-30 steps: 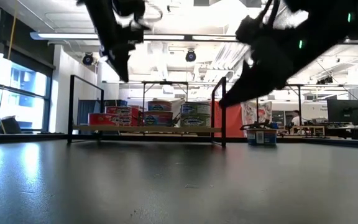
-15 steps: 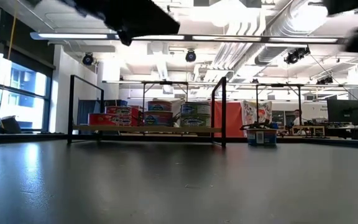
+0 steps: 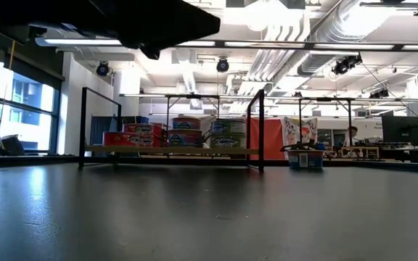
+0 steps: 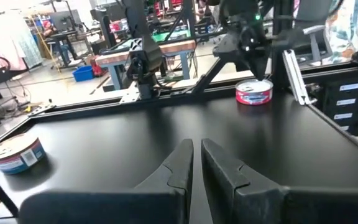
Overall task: Stack canned seafood by type on shelf
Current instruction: Stack the red tuna can on top of the red tuna can on the shelf
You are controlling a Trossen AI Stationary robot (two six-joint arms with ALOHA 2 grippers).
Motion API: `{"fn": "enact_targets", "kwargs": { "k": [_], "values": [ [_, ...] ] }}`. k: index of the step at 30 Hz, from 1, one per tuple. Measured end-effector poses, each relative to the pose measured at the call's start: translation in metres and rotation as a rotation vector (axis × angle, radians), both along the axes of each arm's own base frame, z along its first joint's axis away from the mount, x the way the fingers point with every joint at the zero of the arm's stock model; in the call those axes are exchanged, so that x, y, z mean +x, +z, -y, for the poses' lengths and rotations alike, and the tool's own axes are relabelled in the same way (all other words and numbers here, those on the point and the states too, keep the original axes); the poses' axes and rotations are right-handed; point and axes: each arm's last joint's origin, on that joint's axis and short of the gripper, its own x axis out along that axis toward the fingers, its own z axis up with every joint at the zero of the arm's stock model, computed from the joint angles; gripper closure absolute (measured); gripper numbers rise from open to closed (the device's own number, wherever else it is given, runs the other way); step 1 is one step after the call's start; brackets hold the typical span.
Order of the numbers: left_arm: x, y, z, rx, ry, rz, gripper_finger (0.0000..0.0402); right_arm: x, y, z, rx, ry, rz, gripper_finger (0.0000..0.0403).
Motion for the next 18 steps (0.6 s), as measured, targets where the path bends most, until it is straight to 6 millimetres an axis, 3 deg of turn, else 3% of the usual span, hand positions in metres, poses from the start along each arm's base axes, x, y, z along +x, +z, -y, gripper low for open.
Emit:
{"fn": "enact_targets", "kwargs": {
  "k": [4,11,18],
  "values": [
    [0.000,-0.001,-0.001,0.012,0.002,-0.003,0.0378,-0.003,-0.013,-0.006,0.005,-0.003,-0.182,0.0402],
    [0.001,-0.002,-0.002,0.017,0.004,-0.014,0.0378,0.024,-0.028,0.007,-0.031,0.039,-0.175,0.0403],
    [0.001,-0.002,-0.002,0.008,0.003,-0.014,0.0378,0.050,-0.034,0.021,0.014,0.204,-0.108,0.0403]
  ]
}}
